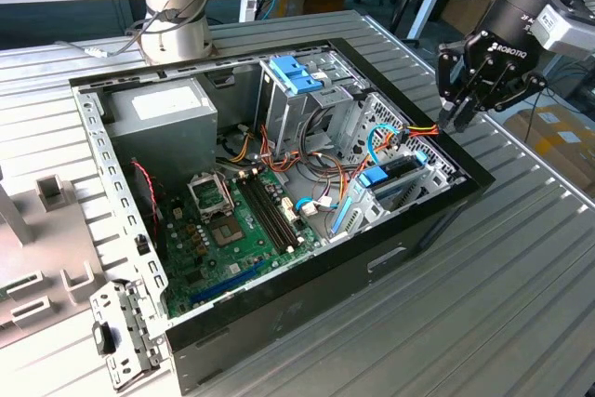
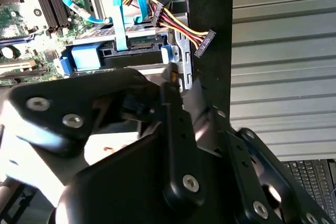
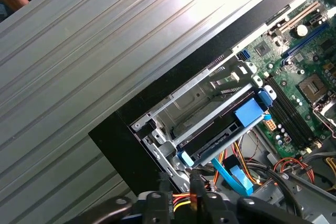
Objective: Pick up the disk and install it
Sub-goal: 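Insert the first disk wire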
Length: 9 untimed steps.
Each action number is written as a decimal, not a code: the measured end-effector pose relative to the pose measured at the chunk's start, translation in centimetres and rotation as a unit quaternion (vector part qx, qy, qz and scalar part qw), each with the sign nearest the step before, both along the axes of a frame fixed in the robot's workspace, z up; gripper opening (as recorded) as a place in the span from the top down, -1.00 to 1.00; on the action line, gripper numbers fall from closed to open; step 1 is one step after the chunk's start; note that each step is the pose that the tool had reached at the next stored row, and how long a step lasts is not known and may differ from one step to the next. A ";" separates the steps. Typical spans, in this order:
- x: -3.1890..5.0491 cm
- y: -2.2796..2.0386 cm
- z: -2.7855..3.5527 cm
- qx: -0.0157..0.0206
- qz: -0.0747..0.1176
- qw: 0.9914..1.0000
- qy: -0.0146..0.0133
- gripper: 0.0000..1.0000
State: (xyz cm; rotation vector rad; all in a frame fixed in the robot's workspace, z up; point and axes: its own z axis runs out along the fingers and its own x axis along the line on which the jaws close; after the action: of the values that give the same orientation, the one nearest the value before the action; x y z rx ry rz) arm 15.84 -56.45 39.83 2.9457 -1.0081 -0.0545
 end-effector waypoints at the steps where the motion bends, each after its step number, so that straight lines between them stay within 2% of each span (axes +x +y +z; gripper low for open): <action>1: 0.00 0.00 0.00 0.000 0.000 1.000 0.000 0.29; 2: 0.00 0.00 0.00 0.000 0.000 1.000 0.000 0.17; 4: 0.00 0.00 0.00 0.000 0.000 1.000 0.000 0.17; 5: 0.00 0.00 0.00 0.000 0.000 1.000 0.000 0.04; 9: 0.01 0.00 -0.01 0.000 0.000 1.000 0.000 0.04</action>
State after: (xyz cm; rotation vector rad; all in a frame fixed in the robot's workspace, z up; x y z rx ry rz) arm 15.85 -56.45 39.82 2.9457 -1.0078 -0.0544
